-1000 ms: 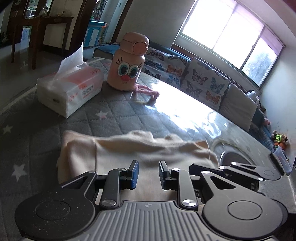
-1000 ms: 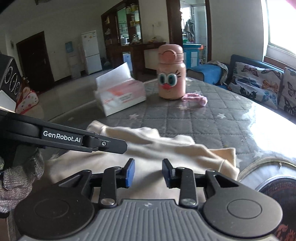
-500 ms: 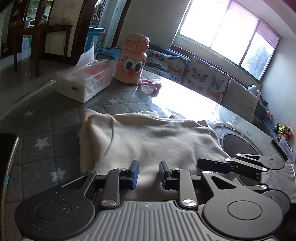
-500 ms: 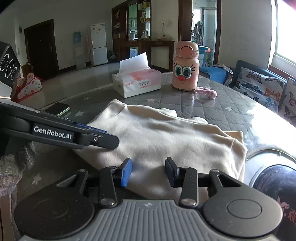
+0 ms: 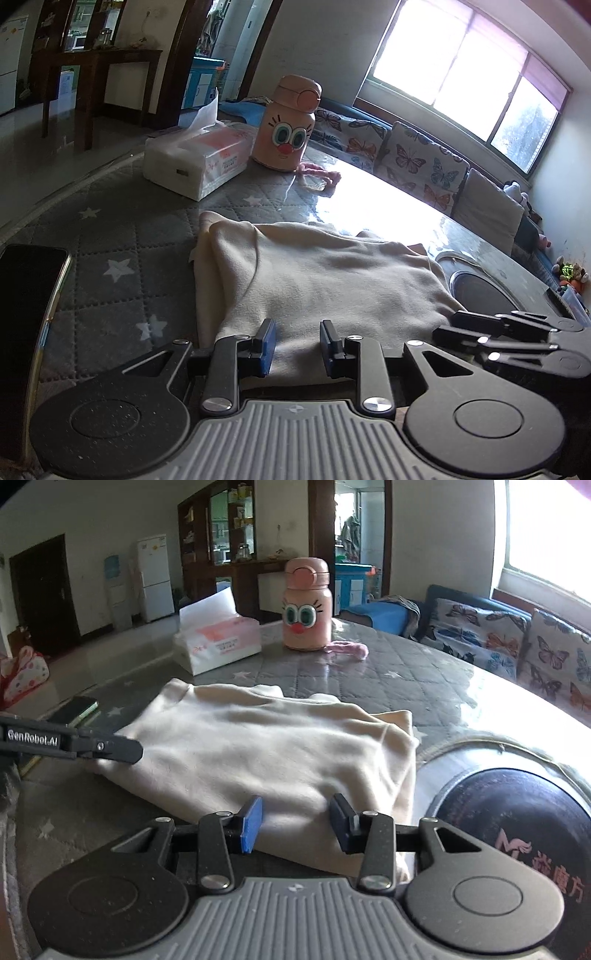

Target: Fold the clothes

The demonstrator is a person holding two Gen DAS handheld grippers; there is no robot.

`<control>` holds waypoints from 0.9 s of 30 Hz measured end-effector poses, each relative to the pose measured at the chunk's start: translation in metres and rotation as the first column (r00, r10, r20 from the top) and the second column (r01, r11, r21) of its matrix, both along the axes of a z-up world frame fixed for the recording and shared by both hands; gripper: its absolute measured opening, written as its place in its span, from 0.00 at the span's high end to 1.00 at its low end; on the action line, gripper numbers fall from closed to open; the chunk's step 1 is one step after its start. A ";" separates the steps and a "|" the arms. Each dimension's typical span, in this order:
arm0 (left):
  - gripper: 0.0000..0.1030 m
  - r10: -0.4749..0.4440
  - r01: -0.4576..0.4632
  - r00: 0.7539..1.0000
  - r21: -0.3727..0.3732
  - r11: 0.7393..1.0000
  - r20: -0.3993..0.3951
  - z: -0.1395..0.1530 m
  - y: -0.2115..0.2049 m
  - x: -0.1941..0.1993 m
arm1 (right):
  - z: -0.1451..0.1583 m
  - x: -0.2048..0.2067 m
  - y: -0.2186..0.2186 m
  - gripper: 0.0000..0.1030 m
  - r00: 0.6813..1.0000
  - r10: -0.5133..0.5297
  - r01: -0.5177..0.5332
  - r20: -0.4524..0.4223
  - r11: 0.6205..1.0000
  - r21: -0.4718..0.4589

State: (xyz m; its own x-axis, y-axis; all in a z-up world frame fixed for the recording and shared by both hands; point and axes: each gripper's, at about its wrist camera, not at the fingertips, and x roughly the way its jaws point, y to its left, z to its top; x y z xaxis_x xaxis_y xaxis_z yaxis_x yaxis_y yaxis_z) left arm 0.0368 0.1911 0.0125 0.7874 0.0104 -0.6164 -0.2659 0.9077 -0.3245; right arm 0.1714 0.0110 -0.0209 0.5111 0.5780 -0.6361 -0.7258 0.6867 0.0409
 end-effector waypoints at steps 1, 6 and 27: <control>0.72 0.001 -0.001 1.000 0.000 1.000 0.000 0.000 0.000 0.000 | 0.003 0.001 -0.003 0.60 1.000 -0.010 0.010 0.002 1.000 0.013; 0.72 0.011 -0.011 1.000 -0.011 1.000 -0.002 -0.001 0.003 -0.002 | 0.002 0.016 -0.004 0.60 0.999 -0.042 0.043 -0.031 0.998 0.036; 0.48 0.017 -0.017 1.000 0.026 1.000 -0.006 0.006 -0.008 -0.005 | 0.000 0.012 -0.002 0.45 0.999 -0.035 0.036 -0.024 0.999 0.040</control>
State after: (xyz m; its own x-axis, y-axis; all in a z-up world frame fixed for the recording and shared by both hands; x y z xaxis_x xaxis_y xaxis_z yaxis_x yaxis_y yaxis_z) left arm 0.0318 0.1835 0.0187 0.7833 0.0400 -0.6204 -0.2834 0.9111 -0.2992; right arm 0.1830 0.0087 -0.0205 0.5169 0.5852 -0.6247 -0.6994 0.7096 0.0860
